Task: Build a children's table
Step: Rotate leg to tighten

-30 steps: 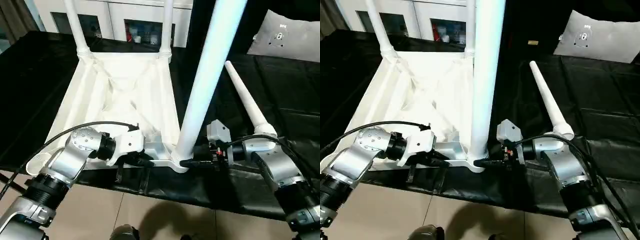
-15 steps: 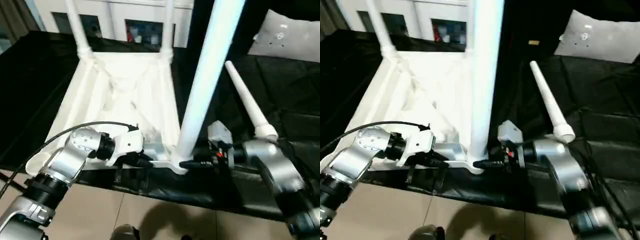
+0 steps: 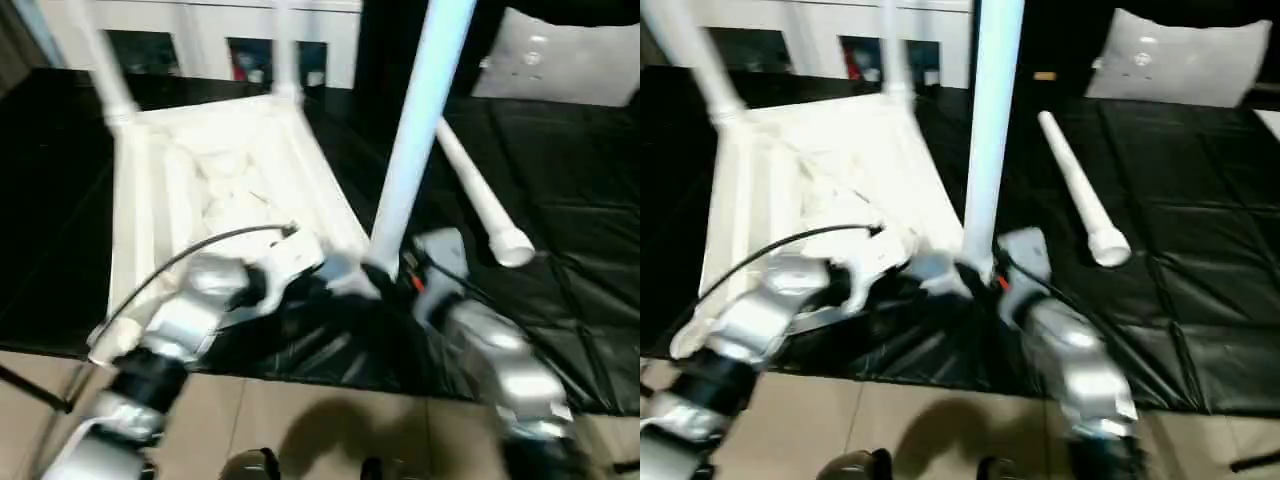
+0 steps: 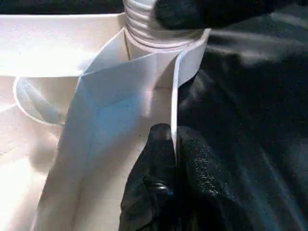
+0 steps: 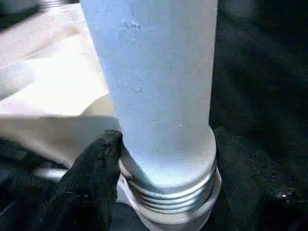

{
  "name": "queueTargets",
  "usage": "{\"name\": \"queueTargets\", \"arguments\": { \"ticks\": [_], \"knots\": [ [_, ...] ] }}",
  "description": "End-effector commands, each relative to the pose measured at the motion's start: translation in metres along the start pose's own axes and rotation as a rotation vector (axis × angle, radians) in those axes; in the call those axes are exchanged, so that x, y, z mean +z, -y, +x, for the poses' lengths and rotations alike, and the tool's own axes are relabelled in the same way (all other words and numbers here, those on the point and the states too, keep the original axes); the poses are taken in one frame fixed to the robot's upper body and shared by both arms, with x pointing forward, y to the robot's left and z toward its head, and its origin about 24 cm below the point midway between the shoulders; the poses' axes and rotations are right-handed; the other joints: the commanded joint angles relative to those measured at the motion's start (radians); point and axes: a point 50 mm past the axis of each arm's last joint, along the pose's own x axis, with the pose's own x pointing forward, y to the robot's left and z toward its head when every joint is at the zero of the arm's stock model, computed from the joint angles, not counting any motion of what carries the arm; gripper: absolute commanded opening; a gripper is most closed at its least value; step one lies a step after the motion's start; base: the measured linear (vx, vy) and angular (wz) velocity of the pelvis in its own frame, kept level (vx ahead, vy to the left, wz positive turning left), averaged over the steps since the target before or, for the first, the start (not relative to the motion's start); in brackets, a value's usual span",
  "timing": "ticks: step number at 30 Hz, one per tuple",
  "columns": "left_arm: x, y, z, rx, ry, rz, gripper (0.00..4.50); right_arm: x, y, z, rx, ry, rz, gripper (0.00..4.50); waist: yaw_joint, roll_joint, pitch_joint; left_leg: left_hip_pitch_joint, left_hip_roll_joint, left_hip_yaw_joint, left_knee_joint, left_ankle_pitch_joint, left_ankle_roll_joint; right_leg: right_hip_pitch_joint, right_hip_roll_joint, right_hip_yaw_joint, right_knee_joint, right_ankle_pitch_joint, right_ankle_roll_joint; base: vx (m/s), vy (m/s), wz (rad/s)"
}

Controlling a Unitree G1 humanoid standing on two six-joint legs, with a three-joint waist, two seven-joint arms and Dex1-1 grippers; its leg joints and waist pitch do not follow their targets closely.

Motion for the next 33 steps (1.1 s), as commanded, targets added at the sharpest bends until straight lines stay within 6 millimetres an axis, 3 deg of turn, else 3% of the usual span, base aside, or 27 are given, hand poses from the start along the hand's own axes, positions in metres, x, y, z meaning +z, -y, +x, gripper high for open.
{"name": "queueTargets", "arguments": {
  "ticks": [1, 2, 3, 4, 6, 8, 9, 10, 11, 13, 15, 16, 17, 18, 21, 23, 25, 27, 28, 31, 33],
  "knots": [
    [0.019, 0.013, 0.022, 0.033, 0.037, 0.012, 0.0, -0.023, -0.056, 0.015, 0.185, -0.125, 0.072, 2.64, -0.01, 0.004, -0.014, 0.035, 0.068, -0.063, -0.082, -0.566, -0.048, -0.011, -0.109, 0.046, -0.121, -0.725, -0.039, 0.0, 0.0, 0.0],
    [0.02, 0.014, 0.024, 0.038, 0.039, 0.011, 0.0, -0.023, -0.055, 0.018, 0.155, -0.126, 0.073, 2.64, -0.016, 0.004, -0.012, 0.027, 0.069, -0.069, -0.089, -0.589, -0.05, -0.002, -0.106, 0.037, -0.121, -0.709, -0.028, 0.0, 0.0, 0.0],
    [0.021, 0.015, 0.024, 0.038, 0.038, 0.01, 0.0, -0.022, -0.055, 0.019, 0.148, -0.124, 0.092, 2.64, -0.017, 0.002, -0.013, 0.028, 0.071, -0.069, -0.092, -0.602, -0.052, 0.0, -0.103, 0.035, -0.121, -0.692, -0.027, 0.0, 0.0, 0.0],
    [0.02, 0.016, 0.023, 0.028, 0.035, 0.021, 0.0, -0.021, -0.052, 0.02, 0.137, -0.107, 0.098, 3.2, -0.019, 0.009, -0.012, 0.031, 0.072, -0.07, -0.099, -0.625, -0.053, -0.001, -0.105, 0.037, -0.12, -0.648, -0.031, 0.0, 0.0, 0.0],
    [0.016, 0.017, 0.02, 0.015, 0.027, 0.029, 0.0, -0.019, -0.046, 0.019, 0.117, -0.09, 0.081, 3.34, -0.02, 0.006, -0.018, 0.026, 0.075, -0.068, -0.103, -0.608, -0.053, 0.004, -0.108, 0.045, -0.116, -0.59, -0.045, 0.0, 0.0, 0.0],
    [0.012, 0.016, 0.017, 0.011, 0.016, 0.035, 0.0, -0.017, -0.039, 0.018, 0.107, -0.074, 0.059, 3.55, -0.018, 0.002, -0.014, 0.024, 0.072, -0.066, -0.103, -0.581, -0.043, 0.0, -0.114, 0.05, -0.116, -0.593, -0.052, 0.0, 0.0, 0.0],
    [0.009, 0.015, 0.014, 0.008, 0.007, 0.033, 0.0, -0.015, -0.033, 0.016, 0.097, -0.062, 0.049, 3.7, -0.018, 0.001, -0.016, 0.021, 0.071, -0.066, -0.102, -0.561, -0.038, 0.002, -0.117, 0.053, -0.115, -0.586, -0.056, 0.0, 0.0, 0.0],
    [0.007, 0.014, 0.013, 0.006, 0.001, 0.034, 0.0, -0.014, -0.03, 0.016, 0.091, -0.058, 0.051, 3.79, -0.016, 0.002, -0.028, 0.01, 0.077, -0.064, -0.103, -0.48, -0.028, 0.012, -0.118, 0.059, -0.099, -0.498, -0.085, 0.0, 0.0, 0.0],
    [0.006, 0.014, 0.012, 0.006, -0.001, 0.035, 0.0, -0.014, -0.029, 0.015, 0.087, -0.056, 0.053, 3.79, -0.015, 0.002, -0.031, 0.008, 0.079, -0.061, -0.102, -0.449, -0.026, 0.012, -0.117, 0.062, -0.096, -0.452, -0.098, 0.0, 0.0, 0.0],
    [0.0, 0.012, 0.006, -0.008, -0.013, 0.045, 0.0, -0.009, -0.016, 0.011, 0.091, -0.019, 0.046, 4.1, -0.011, 0.002, -0.038, 0.004, 0.079, -0.045, -0.096, -0.344, -0.006, 0.014, -0.112, 0.066, -0.08, -0.273, -0.148, 0.0, 0.0, 0.0],
    [-0.006, 0.01, -0.002, -0.034, -0.021, 0.06, 0.0, -0.002, -0.004, 0.003, 0.133, 0.029, 0.032, 4.17, -0.01, 0.0, -0.039, 0.003, 0.079, -0.039, -0.092, -0.327, 0.009, 0.016, -0.112, 0.067, -0.077, -0.247, -0.16, 0.0, 0.0, 0.0],
    [-0.007, 0.01, -0.003, -0.04, -0.022, 0.063, 0.0, -0.001, -0.002, 0.002, 0.143, 0.037, 0.029, 4.24, -0.006, 0.002, -0.05, 0.012, 0.081, -0.034, -0.085, -0.338, 0.018, 0.014, -0.114, 0.067, -0.078, -0.258, -0.17, 0.0, 0.0, 0.0],
    [-0.009, 0.009, -0.005, -0.051, -0.024, 0.072, 0.0, 0.0, 0.002, -0.001, 0.165, 0.048, 0.019, 4.43, -0.006, 0.0, -0.049, 0.006, 0.079, -0.034, -0.083, -0.345, 0.027, 0.014, -0.113, 0.067, -0.079, -0.289, -0.171, 0.0, 0.0, 0.0],
    [-0.011, 0.008, -0.008, -0.06, -0.027, 0.082, 0.0, 0.001, 0.005, -0.004, 0.192, 0.052, 0.006, 4.43, -0.005, -0.005, -0.057, 0.004, 0.079, -0.033, -0.079, -0.33, 0.033, 0.019, -0.111, 0.066, -0.077, -0.299, -0.172, 0.068, -0.037, 0.03],
    [-0.02, 0.006, -0.019, -0.128, -0.044, 0.132, 0.0, 0.006, 0.02, -0.019, 0.36, 0.041, -0.105, 4.43, 0.004, -0.004, -0.065, 0.0, 0.077, -0.027, -0.068, -0.262, 0.058, 0.022, -0.108, 0.065, -0.066, -0.224, -0.191, 0.063, -0.037, 0.01],
    [-0.023, 0.006, -0.024, -0.173, -0.054, 0.167, 0.0, 0.009, 0.028, -0.025, 0.427, 0.031, -0.168, 4.43, 0.011, -0.005, -0.078, -0.005, 0.074, -0.019, -0.047, -0.156, 0.098, 0.027, -0.106, 0.064, -0.041, -0.063, -0.231, 0.072, -0.045, 0.02],
    [-0.025, 0.006, -0.03, -0.242, -0.055, 0.204, 0.0, 0.015, 0.04, -0.032, 0.527, 0.008, -0.237, 4.43, 0.015, -0.009, -0.088, -0.021, 0.064, -0.017, -0.026, -0.017, 0.165, 0.038, -0.1, 0.058, -0.008, 0.174, -0.282, 0.057, -0.05, 0.0],
    [-0.027, 0.007, -0.034, -0.295, -0.056, 0.216, 0.0, 0.019, 0.045, -0.035, 0.578, -0.008, -0.266, 4.43, 0.018, -0.009, -0.087, -0.022, 0.063, -0.015, -0.022, -0.007, 0.188, 0.038, -0.102, 0.055, -0.007, 0.195, -0.294, 0.0, 0.0, 0.0],
    [-0.027, 0.007, -0.036, -0.319, -0.061, 0.22, 0.0, 0.021, 0.046, -0.035, 0.605, -0.02, -0.283, 4.43, 0.024, -0.008, -0.086, -0.022, 0.064, -0.015, -0.02, -0.028, 0.191, 0.04, -0.104, 0.053, -0.011, 0.134, -0.297, 0.0, 0.0, 0.0],
    [-0.027, 0.006, -0.039, -0.36, -0.068, 0.232, 0.0, 0.024, 0.047, -0.036, 0.671, -0.044, -0.335, 4.43, 0.032, -0.003, -0.081, -0.016, 0.073, -0.017, -0.024, -0.082, 0.161, 0.035, -0.097, 0.049, -0.02, -0.022, -0.283, 0.0, 0.0, 0.0],
    [-0.028, 0.005, -0.041, -0.404, -0.081, 0.264, 0.0, 0.026, 0.048, -0.036, 0.746, -0.071, -0.383, 4.43, 0.034, -0.002, -0.079, -0.013, 0.075, -0.018, -0.026, -0.112, 0.144, 0.032, -0.096, 0.048, -0.023, -0.076, -0.278, 0.0, 0.0, 0.0]
  ]
}}
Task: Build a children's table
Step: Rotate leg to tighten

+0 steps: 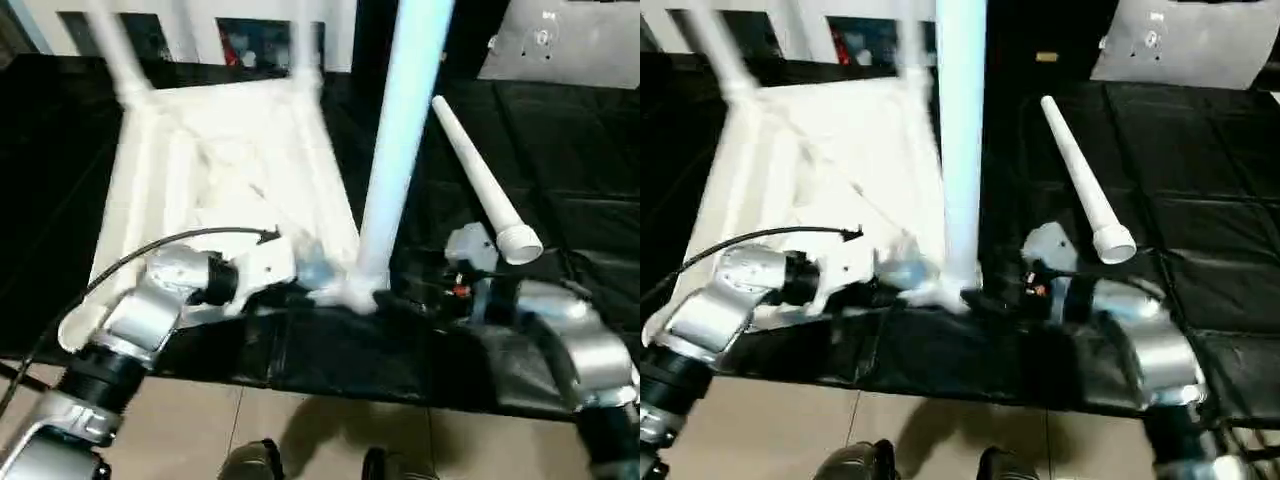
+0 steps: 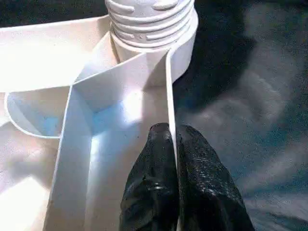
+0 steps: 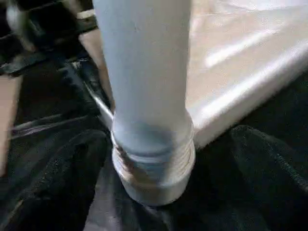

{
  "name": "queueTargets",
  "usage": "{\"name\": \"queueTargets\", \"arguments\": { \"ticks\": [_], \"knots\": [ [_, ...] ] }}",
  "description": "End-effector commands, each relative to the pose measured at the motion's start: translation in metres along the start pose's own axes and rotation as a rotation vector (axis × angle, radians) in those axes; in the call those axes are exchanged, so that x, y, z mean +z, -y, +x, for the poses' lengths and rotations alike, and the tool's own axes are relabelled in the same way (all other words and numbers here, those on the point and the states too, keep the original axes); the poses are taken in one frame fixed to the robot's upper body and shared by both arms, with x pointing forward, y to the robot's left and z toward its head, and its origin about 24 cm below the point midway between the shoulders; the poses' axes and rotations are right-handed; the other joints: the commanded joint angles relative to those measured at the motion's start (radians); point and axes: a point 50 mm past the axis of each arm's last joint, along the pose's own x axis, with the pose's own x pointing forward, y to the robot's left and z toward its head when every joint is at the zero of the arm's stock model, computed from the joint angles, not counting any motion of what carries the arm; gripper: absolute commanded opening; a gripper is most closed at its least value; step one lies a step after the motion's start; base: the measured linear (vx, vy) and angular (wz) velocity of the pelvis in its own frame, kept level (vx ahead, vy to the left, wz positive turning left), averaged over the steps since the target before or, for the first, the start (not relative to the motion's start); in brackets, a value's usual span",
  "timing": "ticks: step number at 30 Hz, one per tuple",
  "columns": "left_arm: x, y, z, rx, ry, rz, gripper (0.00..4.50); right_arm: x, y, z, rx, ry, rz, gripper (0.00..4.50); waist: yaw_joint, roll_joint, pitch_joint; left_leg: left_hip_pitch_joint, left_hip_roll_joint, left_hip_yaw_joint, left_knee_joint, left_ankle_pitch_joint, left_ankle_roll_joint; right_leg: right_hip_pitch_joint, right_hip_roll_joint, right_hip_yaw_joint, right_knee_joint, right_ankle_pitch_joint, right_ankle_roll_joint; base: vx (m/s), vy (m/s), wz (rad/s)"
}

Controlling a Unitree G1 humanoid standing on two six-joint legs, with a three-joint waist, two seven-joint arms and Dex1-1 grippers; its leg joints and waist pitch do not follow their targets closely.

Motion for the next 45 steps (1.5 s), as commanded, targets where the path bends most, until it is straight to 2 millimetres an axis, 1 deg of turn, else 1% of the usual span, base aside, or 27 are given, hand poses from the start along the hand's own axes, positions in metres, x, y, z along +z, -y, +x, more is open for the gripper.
{"name": "queueTargets", "arguments": {
  "ticks": [1, 2, 3, 4, 5, 8, 9, 14, 15, 17, 18, 21, 24, 25, 31, 32, 34, 35, 36, 37, 38, 40, 41, 42, 43, 44, 45],
  "knots": [
    [-0.011, 0.014, 0.01, -0.156, -0.064, 0.02, 0.0, 0.0, -0.001, 0.001, 0.088, -0.018, -0.036, 4.43, 0.003, -0.002, -0.077, 0.015, 0.075, -0.022, -0.053, -0.188, 0.091, 0.054, -0.087, 0.056, -0.07, -0.195, -0.251, 0.0, 0.0, 0.0],
    [-0.011, 0.014, 0.009, -0.17, -0.069, 0.032, 0.0, 0.001, -0.001, 0.002, 0.123, -0.025, -0.052, 4.43, 0.003, -0.003, -0.075, 0.017, 0.076, -0.022, -0.055, -0.203, 0.082, 0.054, -0.088, 0.057, -0.073, -0.218, -0.245, 0.0, 0.0, 0.0],
    [-0.011, 0.013, 0.009, -0.181, -0.075, 0.041, 0.0, 0.002, -0.001, 0.002, 0.155, -0.031, -0.06, 4.43, 0.003, -0.006, -0.074, 0.018, 0.077, -0.023, -0.058, -0.218, 0.069, 0.054, -0.089, 0.058, -0.075, -0.244, -0.239, 0.0, 0.0, 0.0],
    [-0.011, 0.012, 0.008, -0.195, -0.085, 0.057, 0.0, 0.002, -0.001, 0.004, 0.203, -0.045, -0.066, 4.43, 0.005, -0.005, -0.076, 0.019, 0.078, -0.024, -0.058, -0.22, 0.064, 0.055, -0.089, 0.059, -0.074, -0.249, -0.237, 0.0, 0.0, 0.0],
    [-0.011, 0.012, 0.008, -0.195, -0.085, 0.057, 0.0, 0.002, -0.001, 0.004, 0.204, -0.045, -0.066, 4.28, 0.006, -0.004, -0.077, 0.021, 0.078, -0.024, -0.058, -0.218, 0.063, 0.053, -0.088, 0.058, -0.072, -0.242, -0.24, 0.0, 0.0, 0.0],
    [-0.011, 0.01, 0.007, -0.2, -0.089, 0.067, 0.0, -0.001, 0.0, 0.008, 0.239, -0.07, -0.076, 4.15, 0.01, -0.006, -0.082, 0.017, 0.079, -0.024, -0.054, -0.184, 0.07, 0.056, -0.091, 0.058, -0.065, -0.183, -0.252, 0.0, 0.0, 0.0],
    [-0.011, 0.009, 0.007, -0.2, -0.092, 0.07, 0.0, -0.002, 0.001, 0.01, 0.239, -0.073, -0.075, 4.0, 0.01, -0.008, -0.082, 0.015, 0.077, -0.024, -0.054, -0.177, 0.073, 0.056, -0.09, 0.057, -0.063, -0.175, -0.257, 0.0, 0.0, 0.0],
    [-0.01, 0.008, 0.009, -0.213, -0.084, 0.08, 0.0, -0.001, 0.003, 0.017, 0.266, -0.059, -0.063, 3.49, 0.013, -0.009, -0.084, 0.012, 0.075, -0.023, -0.05, -0.153, 0.084, 0.059, -0.091, 0.056, -0.062, -0.173, -0.255, 0.0, 0.0, 0.0],
    [-0.009, 0.008, 0.009, -0.214, -0.083, 0.082, 0.0, -0.001, 0.003, 0.018, 0.269, -0.056, -0.062, 3.43, 0.014, -0.011, -0.084, 0.011, 0.075, -0.024, -0.049, -0.147, 0.087, 0.059, -0.092, 0.056, -0.06, -0.167, -0.255, 0.0, 0.0, 0.0],
    [-0.01, 0.008, 0.009, -0.225, -0.082, 0.085, 0.0, 0.001, 0.003, 0.021, 0.299, -0.037, -0.046, 3.36, 0.016, -0.01, -0.085, 0.011, 0.075, -0.023, -0.048, -0.141, 0.091, 0.059, -0.091, 0.056, -0.06, -0.16, -0.255, 0.0, 0.0, 0.0],
    [-0.01, 0.008, 0.009, -0.225, -0.082, 0.085, 0.0, 0.001, 0.003, 0.022, 0.3, -0.037, -0.045, 3.14, 0.017, -0.012, -0.085, 0.011, 0.075, -0.023, -0.048, -0.137, 0.094, 0.059, -0.091, 0.056, -0.059, -0.157, -0.255, 0.0, 0.0, 0.0],
    [-0.011, 0.009, 0.008, -0.235, -0.086, 0.085, 0.0, 0.0, 0.002, 0.022, 0.319, -0.036, -0.03, 3.03, 0.021, -0.011, -0.085, 0.012, 0.076, -0.023, -0.047, -0.132, 0.096, 0.057, -0.09, 0.055, -0.057, -0.156, -0.255, 0.0, 0.0, 0.0],
    [-0.012, 0.009, 0.007, -0.238, -0.09, 0.083, 0.0, -0.002, 0.002, 0.022, 0.333, -0.043, -0.016, 2.73, 0.022, -0.012, -0.085, 0.012, 0.076, -0.023, -0.048, -0.14, 0.094, 0.057, -0.09, 0.055, -0.059, -0.167, -0.254, 0.0, 0.0, 0.0],
    [-0.013, 0.009, 0.007, -0.239, -0.091, 0.083, 0.0, -0.003, 0.002, 0.022, 0.339, -0.047, -0.012, 2.71, 0.022, -0.009, -0.083, 0.013, 0.077, -0.023, -0.049, -0.153, 0.09, 0.056, -0.091, 0.056, -0.061, -0.183, -0.253, 0.0, 0.0, 0.0],
    [-0.015, 0.01, 0.007, -0.239, -0.092, 0.071, 0.0, -0.007, -0.006, 0.022, 0.368, -0.046, 0.038, 2.63, 0.023, -0.008, -0.081, 0.015, 0.078, -0.024, -0.052, -0.172, 0.076, 0.054, -0.091, 0.057, -0.063, -0.205, -0.246, 0.0, 0.0, 0.0],
    [-0.015, 0.01, 0.008, -0.232, -0.09, 0.065, 0.0, -0.009, -0.009, 0.023, 0.365, -0.037, 0.065, 2.62, 0.023, -0.006, -0.079, 0.014, 0.078, -0.025, -0.053, -0.173, 0.076, 0.054, -0.089, 0.057, -0.063, -0.205, -0.245, 0.0, 0.0, 0.0],
    [-0.013, 0.01, 0.01, -0.213, -0.067, 0.038, 0.0, -0.011, -0.014, 0.024, 0.347, -0.019, 0.112, 2.61, 0.026, -0.007, -0.08, 0.016, 0.078, -0.024, -0.053, -0.177, 0.076, 0.054, -0.091, 0.058, -0.064, -0.208, -0.242, 0.0, 0.0, 0.0],
    [-0.011, 0.01, 0.012, -0.198, -0.049, 0.017, 0.0, -0.012, -0.017, 0.026, 0.328, -0.011, 0.141, 2.61, 0.028, -0.004, -0.078, 0.015, 0.079, -0.025, -0.054, -0.181, 0.073, 0.052, -0.09, 0.058, -0.065, -0.211, -0.242, 0.0, 0.0, 0.0],
    [-0.007, 0.009, 0.015, -0.171, -0.016, -0.021, 0.0, -0.013, -0.021, 0.028, 0.293, 0.001, 0.194, 2.61, 0.026, -0.006, -0.077, 0.015, 0.08, -0.025, -0.056, -0.184, 0.071, 0.053, -0.09, 0.058, -0.064, -0.213, -0.243, 0.0, 0.0, 0.0],
    [-0.005, 0.009, 0.017, -0.158, -0.003, -0.037, 0.0, -0.014, -0.023, 0.03, 0.275, 0.005, 0.214, 2.59, 0.027, -0.004, -0.073, 0.015, 0.08, -0.026, -0.058, -0.193, 0.065, 0.052, -0.09, 0.059, -0.066, -0.229, -0.239, 0.0, 0.0, 0.0],
    [-0.003, 0.008, 0.022, -0.124, 0.01, -0.063, 0.0, -0.015, -0.03, 0.034, 0.242, 0.014, 0.239, 2.56, 0.028, -0.005, -0.074, 0.017, 0.08, -0.027, -0.059, -0.202, 0.06, 0.052, -0.091, 0.059, -0.069, -0.245, -0.235, 0.0, 0.0, 0.0],
    [0.001, 0.007, 0.027, -0.077, 0.02, -0.086, 0.0, -0.017, -0.037, 0.041, 0.188, 0.026, 0.251, 2.51, 0.023, -0.006, -0.062, 0.018, 0.079, -0.028, -0.066, -0.255, 0.04, 0.046, -0.093, 0.061, -0.081, -0.339, -0.21, 0.0, 0.0, 0.0],
    [0.003, 0.006, 0.031, -0.046, 0.034, -0.103, 0.0, -0.017, -0.041, 0.045, 0.153, 0.04, 0.254, 2.51, 0.021, -0.003, -0.054, 0.023, 0.076, -0.031, -0.069, -0.311, 0.021, 0.04, -0.097, 0.062, -0.094, -0.449, -0.18, 0.0, 0.0, 0.0],
    [0.008, 0.004, 0.037, -0.007, 0.062, -0.121, 0.0, -0.017, -0.043, 0.053, 0.085, 0.048, 0.279, 2.51, 0.019, -0.005, -0.051, 0.025, 0.076, -0.034, -0.071, -0.332, 0.009, 0.04, -0.099, 0.063, -0.097, -0.493, -0.165, 0.0, 0.0, 0.0],
    [0.012, 0.003, 0.041, 0.018, 0.081, -0.135, 0.0, -0.018, -0.045, 0.058, 0.036, 0.052, 0.3, 2.5, 0.011, -0.004, -0.039, 0.036, 0.07, -0.042, -0.076, -0.413, -0.022, 0.029, -0.102, 0.059, -0.115, -0.659, -0.111, 0.0, 0.0, 0.0],
    [0.015, 0.003, 0.045, 0.044, 0.093, -0.148, 0.0, -0.018, -0.047, 0.064, -0.014, 0.064, 0.316, 2.5, 0.006, -0.005, -0.034, 0.038, 0.068, -0.046, -0.078, -0.445, -0.03, 0.027, -0.103, 0.055, -0.123, -0.719, -0.088, 0.0, 0.0, 0.0],
    [0.018, 0.003, 0.049, 0.059, 0.098, -0.159, 0.0, -0.016, -0.05, 0.069, -0.044, 0.079, 0.336, 2.5, -0.003, -0.004, -0.032, 0.045, 0.066, -0.055, -0.08, -0.497, -0.051, 0.027, -0.105, 0.045, -0.133, -0.783, -0.053, -0.051, 0.027, -0.13]
  ]
}}
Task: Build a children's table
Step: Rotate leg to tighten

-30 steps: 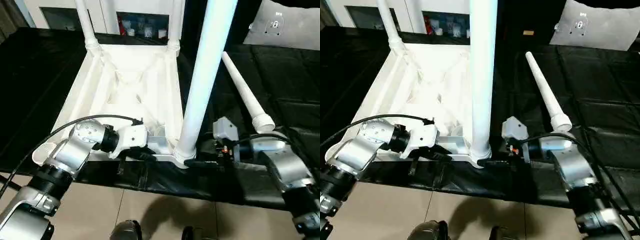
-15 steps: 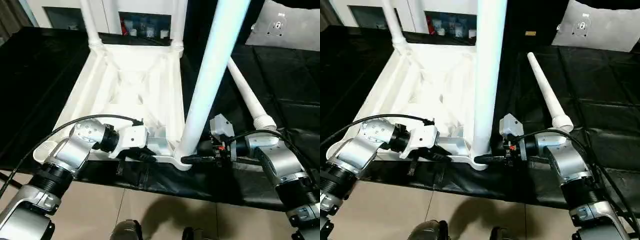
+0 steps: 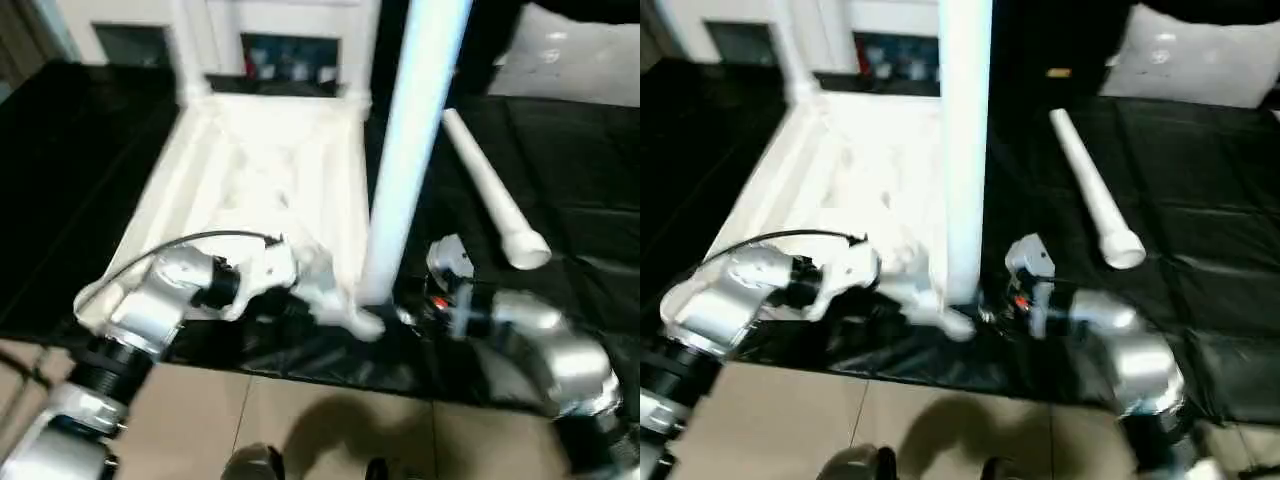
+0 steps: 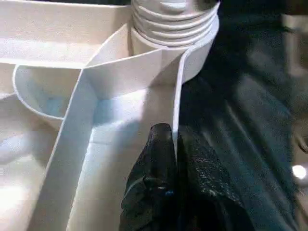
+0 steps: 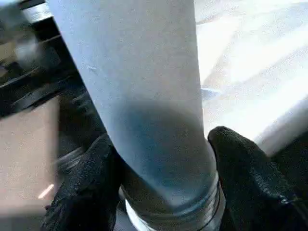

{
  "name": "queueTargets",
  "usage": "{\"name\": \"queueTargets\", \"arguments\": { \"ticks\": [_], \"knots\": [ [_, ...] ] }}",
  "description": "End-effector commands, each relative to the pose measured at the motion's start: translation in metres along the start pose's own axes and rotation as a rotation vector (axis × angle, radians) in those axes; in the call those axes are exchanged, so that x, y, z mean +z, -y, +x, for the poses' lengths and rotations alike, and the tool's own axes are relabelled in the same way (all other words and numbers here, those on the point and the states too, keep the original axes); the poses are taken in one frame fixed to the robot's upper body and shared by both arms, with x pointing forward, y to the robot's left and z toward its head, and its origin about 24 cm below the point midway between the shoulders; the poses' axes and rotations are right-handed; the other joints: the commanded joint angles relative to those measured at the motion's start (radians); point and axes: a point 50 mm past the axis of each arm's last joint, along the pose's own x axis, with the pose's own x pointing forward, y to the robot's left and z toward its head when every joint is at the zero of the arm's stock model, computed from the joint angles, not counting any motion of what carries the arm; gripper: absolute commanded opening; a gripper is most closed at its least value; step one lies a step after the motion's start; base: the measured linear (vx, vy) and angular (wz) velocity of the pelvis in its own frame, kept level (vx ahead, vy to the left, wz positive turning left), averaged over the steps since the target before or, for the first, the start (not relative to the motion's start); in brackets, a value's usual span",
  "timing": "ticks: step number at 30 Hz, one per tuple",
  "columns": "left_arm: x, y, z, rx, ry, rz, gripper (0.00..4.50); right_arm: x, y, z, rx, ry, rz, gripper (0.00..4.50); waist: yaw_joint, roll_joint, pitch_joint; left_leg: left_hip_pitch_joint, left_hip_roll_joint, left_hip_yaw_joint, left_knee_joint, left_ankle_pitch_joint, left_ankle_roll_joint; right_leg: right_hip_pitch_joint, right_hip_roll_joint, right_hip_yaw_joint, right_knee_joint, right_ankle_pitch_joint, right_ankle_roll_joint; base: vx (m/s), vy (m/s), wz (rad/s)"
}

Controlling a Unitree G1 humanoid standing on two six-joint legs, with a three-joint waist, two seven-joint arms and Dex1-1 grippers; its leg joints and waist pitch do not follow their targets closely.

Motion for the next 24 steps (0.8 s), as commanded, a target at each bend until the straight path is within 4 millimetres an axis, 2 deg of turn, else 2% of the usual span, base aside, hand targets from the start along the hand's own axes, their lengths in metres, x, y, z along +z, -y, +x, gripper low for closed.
{"name": "queueTargets", "arguments": {
  "ticks": [1, 2, 3, 4, 5, 6, 7, 9, 10, 11, 12, 13, 14, 15, 16, 17, 18, 19, 20, 21, 22, 23, 24],
  "knots": [
    [0.022, 0.01, 0.033, 0.035, 0.08, -0.004, 0.0, -0.011, -0.038, 0.035, 0.095, -0.026, 0.065, 2.5, -0.012, -0.008, -0.027, 0.021, 0.065, -0.058, -0.087, -0.52, -0.047, 0.004, -0.1, 0.038, -0.135, -0.796, -0.049, -0.051, 0.027, -0.13],
    [0.022, 0.01, 0.033, 0.035, 0.08, -0.004, 0.0, -0.011, -0.038, 0.035, 0.095, -0.026, 0.065, 2.5, -0.019, -0.005, -0.034, 0.022, 0.067, -0.065, -0.092, -0.536, -0.053, 0.014, -0.1, 0.033, -0.135, -0.765, -0.038, 0.0, 0.0, 0.0],
    [0.028, 0.008, 0.039, 0.092, 0.081, -0.024, 0.0, -0.013, -0.041, 0.046, -0.005, -0.025, 0.091, 2.5, -0.022, -0.002, -0.036, 0.02, 0.068, -0.066, -0.096, -0.534, -0.052, 0.018, -0.098, 0.033, -0.134, -0.732, -0.041, 0.0, 0.0, 0.0],
    [0.031, 0.006, 0.042, 0.13, 0.077, -0.028, 0.0, -0.014, -0.041, 0.053, -0.073, -0.022, 0.113, 2.5, -0.028, 0.002, -0.034, 0.016, 0.07, -0.065, -0.104, -0.53, -0.055, 0.017, -0.095, 0.034, -0.131, -0.673, -0.055, 0.0, 0.0, 0.0],
    [0.033, 0.005, 0.044, 0.153, 0.074, -0.03, 0.0, -0.014, -0.041, 0.057, -0.115, -0.02, 0.128, 2.5, -0.037, 0.004, -0.032, 0.023, 0.07, -0.065, -0.106, -0.559, -0.06, 0.01, -0.095, 0.031, -0.137, -0.663, -0.059, 0.0, 0.0, 0.0],
    [0.035, 0.004, 0.046, 0.17, 0.076, -0.036, 0.0, -0.014, -0.04, 0.059, -0.158, -0.017, 0.143, 2.5, -0.047, 0.001, -0.026, 0.022, 0.068, -0.069, -0.109, -0.599, -0.06, 0.012, -0.093, 0.024, -0.144, -0.68, -0.044, -0.067, 0.065, -0.15],
    [0.039, 0.003, 0.048, 0.203, 0.081, -0.048, 0.0, -0.014, -0.037, 0.065, -0.239, -0.012, 0.175, 2.5, -0.05, 0.003, -0.024, 0.023, 0.069, -0.071, -0.11, -0.617, -0.062, 0.012, -0.093, 0.022, -0.144, -0.684, -0.04, 0.0, 0.0, 0.0],
    [0.047, -0.001, 0.051, 0.272, 0.09, -0.069, 0.0, -0.011, -0.034, 0.073, -0.344, -0.007, 0.194, 2.5, -0.062, 0.013, -0.018, 0.04, 0.07, -0.072, -0.112, -0.699, -0.073, 0.001, -0.084, 0.004, -0.157, -0.692, -0.03, -0.061, 0.043, -0.07],
    [0.049, -0.002, 0.051, 0.297, 0.092, -0.069, 0.0, -0.009, -0.033, 0.077, -0.375, 0.002, 0.202, 2.5, -0.076, 0.027, -0.013, 0.015, 0.088, -0.081, -0.156, -0.838, -0.089, 0.038, -0.056, -0.025, -0.112, -0.551, -0.027, -0.059, 0.042, -0.06],
    [0.052, -0.002, 0.051, 0.309, 0.095, -0.062, 0.0, -0.005, -0.03, 0.08, -0.438, 0.016, 0.211, 2.5, -0.07, 0.032, -0.012, -0.017, 0.102, -0.08, -0.19, -0.889, -0.1, 0.067, -0.046, -0.019, -0.047, -0.447, -0.043, -0.107, 0.048, -0.07],
    [0.052, -0.002, 0.051, 0.309, 0.095, -0.062, 0.0, -0.005, -0.03, 0.08, -0.438, 0.016, 0.211, 2.5, -0.013, 0.032, -0.014, -0.089, 0.111, -0.037, -0.255, -0.954, -0.091, 0.103, -0.015, -0.005, 0.107, -0.217, -0.043, -0.09, -0.01, 0.15],
    [0.052, -0.001, 0.051, 0.303, 0.094, -0.058, 0.0, -0.002, -0.028, 0.082, -0.447, 0.039, 0.235, 2.5, 0.002, 0.027, -0.026, -0.057, 0.095, -0.006, -0.246, -0.881, -0.082, 0.071, -0.013, 0.024, 0.103, -0.219, -0.038, -0.09, -0.01, 0.15],
    [0.051, 0.0, 0.05, 0.294, 0.089, -0.05, 0.0, 0.001, -0.027, 0.082, -0.449, 0.059, 0.245, 2.85, -0.02, -0.05, -0.047, 0.059, 0.043, -0.027, -0.084, -0.554, -0.068, -0.043, -0.116, 0.09, -0.077, -0.632, -0.019, 0.068, -0.104, 0.14],
    [0.051, 0.0, 0.05, 0.294, 0.089, -0.05, 0.0, 0.001, -0.027, 0.082, -0.449, 0.059, 0.245, 3.2, -0.011, -0.026, -0.041, 0.005, 0.02, -0.079, 0.021, -0.153, 0.003, 0.003, -0.207, 0.132, -0.143, -0.787, -0.072, 0.127, -0.081, -0.21],
    [0.048, 0.002, 0.048, 0.28, 0.08, -0.043, 0.0, 0.001, -0.025, 0.081, -0.455, 0.066, 0.234, 3.2, -0.004, -0.021, -0.039, -0.051, 0.045, -0.087, -0.036, -0.022, 0.009, 0.045, -0.168, 0.081, -0.105, -0.632, -0.094, 0.127, -0.081, -0.21],
    [0.045, 0.003, 0.046, 0.276, 0.073, -0.043, 0.0, 0.0, -0.023, 0.079, -0.471, 0.068, 0.234, 3.27, -0.006, -0.007, -0.04, -0.048, 0.057, -0.082, -0.07, -0.062, -0.013, 0.037, -0.125, 0.055, -0.091, -0.562, -0.109, 0.083, -0.007, -0.32],
    [0.045, 0.003, 0.046, 0.276, 0.073, -0.043, 0.0, 0.0, -0.023, 0.079, -0.471, 0.068, 0.234, 3.4, -0.025, 0.011, -0.052, -0.044, 0.071, -0.087, -0.099, -0.23, -0.053, 0.028, -0.072, 0.037, -0.05, -0.395, -0.121, 0.058, -0.002, -0.16],
    [0.042, 0.003, 0.044, 0.27, 0.061, -0.037, 0.0, -0.001, -0.02, 0.077, -0.477, 0.07, 0.227, 3.55, -0.027, 0.013, -0.062, -0.029, 0.075, -0.082, -0.096, -0.28, -0.067, 0.019, -0.066, 0.044, -0.047, -0.304, -0.131, 0.058, -0.002, -0.16],
    [0.039, 0.003, 0.041, 0.267, 0.049, -0.032, 0.0, -0.001, -0.018, 0.075, -0.484, 0.072, 0.22, 3.55, -0.029, 0.014, -0.066, -0.014, 0.078, -0.074, -0.096, -0.328, -0.067, 0.012, -0.073, 0.054, -0.046, -0.167, -0.172, 0.0, 0.0, 0.0],
    [0.036, 0.003, 0.039, 0.264, 0.042, -0.028, 0.0, -0.001, -0.016, 0.073, -0.49, 0.076, 0.215, 3.64, -0.032, 0.01, -0.064, -0.021, 0.074, -0.07, -0.097, -0.328, -0.057, 0.018, -0.077, 0.055, -0.048, -0.141, -0.185, 0.0, 0.0, 0.0],
    [0.029, 0.003, 0.033, 0.254, 0.022, -0.02, 0.0, -0.001, -0.009, 0.065, -0.504, 0.09, 0.197, 3.74, -0.027, -0.002, -0.068, -0.031, 0.064, -0.057, -0.088, -0.284, -0.021, 0.033, -0.089, 0.063, -0.054, -0.131, -0.201, 0.0, 0.0, 0.0],
    [0.027, 0.003, 0.03, 0.249, 0.014, -0.018, 0.0, 0.0, -0.006, 0.061, -0.51, 0.097, 0.19, 3.74, -0.026, -0.003, -0.069, -0.033, 0.063, -0.053, -0.086, -0.251, -0.005, 0.036, -0.09, 0.064, -0.055, -0.117, -0.203, 0.0, 0.0, 0.0],
    [0.026, 0.003, 0.03, 0.247, 0.012, -0.015, 0.0, 0.0, -0.006, 0.06, -0.51, 0.099, 0.186, 3.99, -0.024, -0.001, -0.07, -0.037, 0.065, -0.051, -0.083, -0.196, 0.016, 0.039, -0.09, 0.064, -0.051, -0.075, -0.203, 0.0, 0.0, 0.0]
  ]
}}
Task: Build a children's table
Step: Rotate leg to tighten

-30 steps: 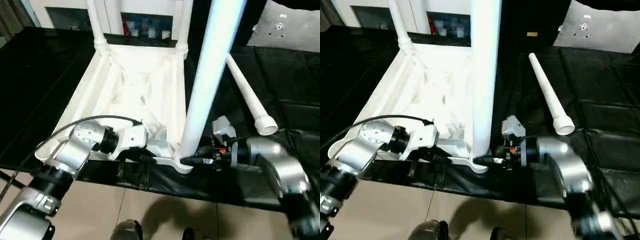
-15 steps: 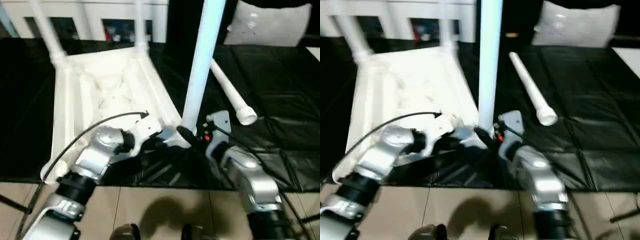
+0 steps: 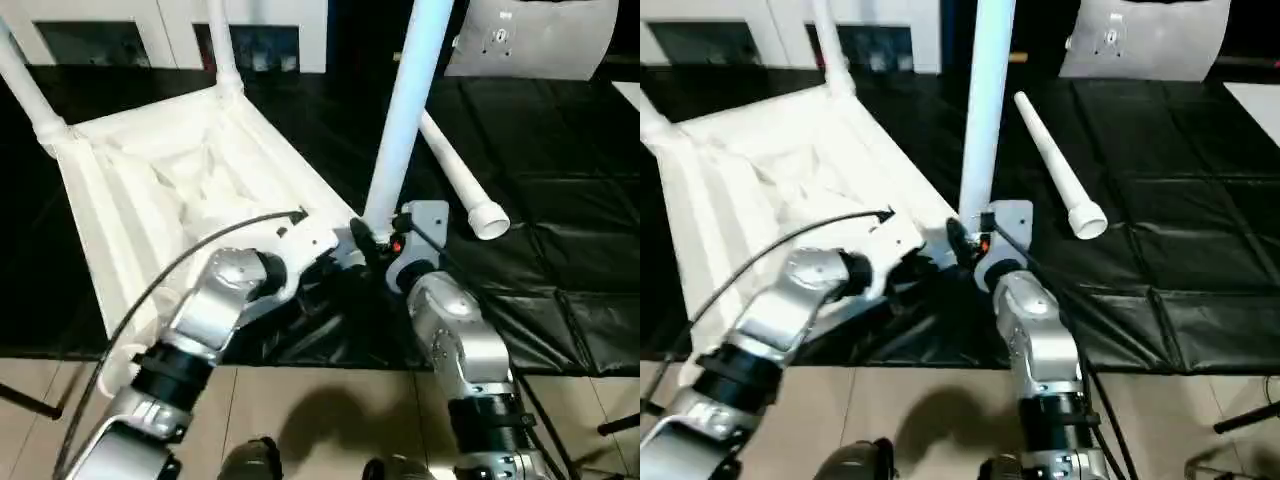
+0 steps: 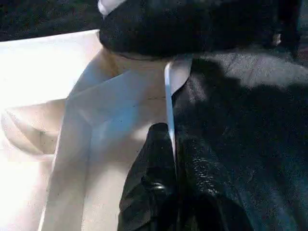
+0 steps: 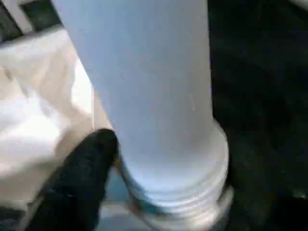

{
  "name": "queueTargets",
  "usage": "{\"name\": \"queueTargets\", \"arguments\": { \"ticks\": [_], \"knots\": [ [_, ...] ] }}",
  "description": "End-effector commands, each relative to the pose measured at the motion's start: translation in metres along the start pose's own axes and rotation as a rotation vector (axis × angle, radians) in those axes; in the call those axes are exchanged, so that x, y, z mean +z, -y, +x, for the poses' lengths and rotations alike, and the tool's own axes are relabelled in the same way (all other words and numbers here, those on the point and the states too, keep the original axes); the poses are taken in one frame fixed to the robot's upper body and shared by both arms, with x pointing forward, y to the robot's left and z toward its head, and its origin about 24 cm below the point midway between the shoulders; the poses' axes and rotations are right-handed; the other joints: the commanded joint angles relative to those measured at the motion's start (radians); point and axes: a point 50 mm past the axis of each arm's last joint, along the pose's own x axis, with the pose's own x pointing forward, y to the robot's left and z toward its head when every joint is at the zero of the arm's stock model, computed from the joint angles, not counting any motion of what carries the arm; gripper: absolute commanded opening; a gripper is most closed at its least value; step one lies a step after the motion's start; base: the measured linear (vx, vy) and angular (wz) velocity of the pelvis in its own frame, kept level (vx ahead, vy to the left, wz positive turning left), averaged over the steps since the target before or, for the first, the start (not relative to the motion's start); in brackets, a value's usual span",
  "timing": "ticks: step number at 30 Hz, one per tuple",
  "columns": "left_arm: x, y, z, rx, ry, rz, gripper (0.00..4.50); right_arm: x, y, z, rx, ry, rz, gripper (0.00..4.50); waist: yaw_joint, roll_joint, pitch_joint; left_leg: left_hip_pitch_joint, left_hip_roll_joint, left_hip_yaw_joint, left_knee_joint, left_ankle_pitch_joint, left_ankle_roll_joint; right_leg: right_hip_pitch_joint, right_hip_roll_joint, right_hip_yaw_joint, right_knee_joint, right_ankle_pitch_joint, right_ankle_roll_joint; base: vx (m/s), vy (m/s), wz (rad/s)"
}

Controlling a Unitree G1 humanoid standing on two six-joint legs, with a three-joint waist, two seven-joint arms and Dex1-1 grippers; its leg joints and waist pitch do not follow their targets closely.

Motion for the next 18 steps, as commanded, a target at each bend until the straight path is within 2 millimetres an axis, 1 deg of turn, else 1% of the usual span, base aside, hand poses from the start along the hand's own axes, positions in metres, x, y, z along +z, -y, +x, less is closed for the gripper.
{"name": "queueTargets", "arguments": {
  "ticks": [1, 2, 3, 4, 5, 6, 7, 8, 9, 10, 11, 12, 13, 14, 15, 16, 17, 18],
  "knots": [
    [-0.003, 0.01, 0.002, -0.085, -0.01, 0.054, 0.0, -0.012, 0.002, -0.004, 0.028, -0.053, 0.007, 4.07, 0.001, 0.001, -0.069, 0.007, 0.07, -0.022, -0.065, -0.211, 0.035, 0.043, -0.091, 0.062, -0.084, -0.031, -0.213, 0.0, 0.0, 0.0],
    [-0.005, 0.009, -0.002, -0.103, -0.014, 0.068, 0.0, -0.01, 0.007, -0.007, 0.043, -0.04, -0.014, 4.12, 0.001, -0.002, -0.077, 0.013, 0.072, -0.018, -0.06, -0.184, 0.046, 0.043, -0.088, 0.061, -0.08, 0.002, -0.221, 0.0, 0.0, 0.0],
    [-0.008, 0.008, -0.006, -0.119, -0.019, 0.075, 0.0, -0.008, 0.011, -0.01, 0.055, -0.034, -0.048, 4.2, 0.005, 0.0, -0.078, 0.013, 0.072, -0.017, -0.056, -0.152, 0.056, 0.046, -0.087, 0.059, -0.076, 0.038, -0.229, 0.0, 0.0, 0.0],
    [-0.012, 0.005, -0.013, -0.157, -0.018, 0.106, 0.0, -0.004, 0.02, -0.017, 0.087, -0.02, -0.11, 4.3, 0.008, -0.001, -0.085, 0.013, 0.072, -0.015, -0.05, -0.115, 0.071, 0.048, -0.086, 0.058, -0.069, 0.094, -0.238, 0.0, 0.0, 0.0],
    [-0.013, 0.005, -0.013, -0.159, -0.019, 0.108, 0.0, -0.004, 0.02, -0.018, 0.09, -0.02, -0.109, 4.42, 0.01, -0.001, -0.086, 0.012, 0.071, -0.015, -0.047, -0.096, 0.081, 0.049, -0.084, 0.056, -0.066, 0.12, -0.238, 0.0, 0.0, 0.0],
    [-0.018, 0.003, -0.02, -0.196, -0.026, 0.144, 0.0, -0.002, 0.026, -0.026, 0.143, -0.02, -0.103, 4.42, 0.011, -0.004, -0.088, 0.012, 0.072, -0.013, -0.045, -0.084, 0.098, 0.048, -0.082, 0.055, -0.061, 0.152, -0.245, 0.0, 0.0, 0.0],
    [-0.019, 0.002, -0.022, -0.217, -0.025, 0.159, 0.0, -0.001, 0.028, -0.03, 0.167, -0.022, -0.102, 4.42, 0.016, -0.003, -0.088, 0.013, 0.073, -0.012, -0.043, -0.092, 0.113, 0.048, -0.082, 0.055, -0.061, 0.15, -0.245, 0.0, 0.0, 0.0],
    [-0.02, 0.002, -0.023, -0.219, -0.024, 0.157, 0.0, -0.001, 0.028, -0.031, 0.173, -0.024, -0.104, 4.42, 0.016, -0.003, -0.088, 0.014, 0.074, -0.012, -0.043, -0.094, 0.116, 0.048, -0.084, 0.055, -0.06, 0.148, -0.249, 0.0, 0.0, 0.0],
    [-0.022, 0.001, -0.026, -0.23, -0.023, 0.149, 0.0, 0.0, 0.03, -0.035, 0.201, -0.031, -0.111, 4.42, 0.019, -0.002, -0.086, 0.016, 0.076, -0.011, -0.043, -0.105, 0.116, 0.044, -0.082, 0.055, -0.062, 0.127, -0.256, 0.0, 0.0, 0.0],
    [-0.023, -0.001, -0.028, -0.238, -0.017, 0.141, 0.0, 0.0, 0.032, -0.04, 0.226, -0.039, -0.119, 4.42, 0.019, -0.002, -0.086, 0.017, 0.078, -0.011, -0.045, -0.118, 0.112, 0.044, -0.083, 0.055, -0.061, 0.104, -0.261, 0.0, 0.0, 0.0],
    [-0.024, -0.003, -0.031, -0.245, -0.013, 0.136, 0.0, 0.0, 0.034, -0.045, 0.259, -0.049, -0.132, 4.42, 0.02, -0.006, -0.088, 0.017, 0.077, -0.011, -0.044, -0.125, 0.111, 0.047, -0.084, 0.055, -0.062, 0.091, -0.261, 0.0, 0.0, 0.0],
    [-0.025, -0.005, -0.033, -0.244, -0.013, 0.133, 0.0, 0.0, 0.035, -0.049, 0.282, -0.056, -0.142, 4.42, 0.023, -0.006, -0.087, 0.017, 0.079, -0.01, -0.045, -0.141, 0.103, 0.047, -0.085, 0.055, -0.064, 0.063, -0.256, 0.0, 0.0, 0.0],
    [-0.026, -0.007, -0.035, -0.238, -0.013, 0.129, 0.0, 0.0, 0.036, -0.052, 0.307, -0.063, -0.149, 4.42, 0.022, -0.003, -0.088, 0.016, 0.079, -0.011, -0.046, -0.153, 0.096, 0.047, -0.086, 0.056, -0.064, 0.042, -0.254, 0.0, 0.0, 0.0],
    [-0.027, -0.01, -0.036, -0.218, -0.017, 0.12, 0.0, -0.001, 0.035, -0.057, 0.351, -0.075, -0.158, 4.42, 0.022, -0.005, -0.088, 0.016, 0.078, -0.01, -0.045, -0.161, 0.094, 0.048, -0.086, 0.056, -0.065, 0.035, -0.254, 0.0, 0.0, 0.0],
    [-0.028, -0.012, -0.037, -0.204, -0.017, 0.102, 0.0, -0.001, 0.034, -0.061, 0.391, -0.088, -0.164, 4.42, 0.021, -0.008, -0.087, 0.016, 0.077, -0.009, -0.046, -0.171, 0.091, 0.049, -0.087, 0.057, -0.069, 0.013, -0.252, 0.0, 0.0, 0.0],
    [-0.029, -0.014, -0.038, -0.195, -0.012, 0.076, 0.0, -0.002, 0.033, -0.063, 0.417, -0.104, -0.167, 4.42, 0.022, -0.007, -0.087, 0.016, 0.077, -0.008, -0.045, -0.183, 0.087, 0.048, -0.089, 0.059, -0.073, -0.018, -0.25, 0.0, 0.0, 0.0],
    [-0.03, -0.016, -0.039, -0.193, 0.02, 0.009, 0.0, -0.004, 0.031, -0.071, 0.489, -0.15, -0.168, 4.42, 0.022, -0.008, -0.089, 0.018, 0.076, -0.006, -0.044, -0.188, 0.086, 0.048, -0.089, 0.059, -0.073, -0.031, -0.253, 0.0, 0.0, 0.0],
    [-0.031, -0.016, -0.039, -0.196, 0.029, -0.012, 0.0, -0.005, 0.03, -0.073, 0.51, -0.16, -0.179, 4.42, 0.023, -0.012, -0.085, 0.013, 0.074, -0.006, -0.044, -0.191, 0.084, 0.051, -0.09, 0.06, -0.077, -0.064, -0.246, 0.0, 0.0, 0.0]
  ]
}}
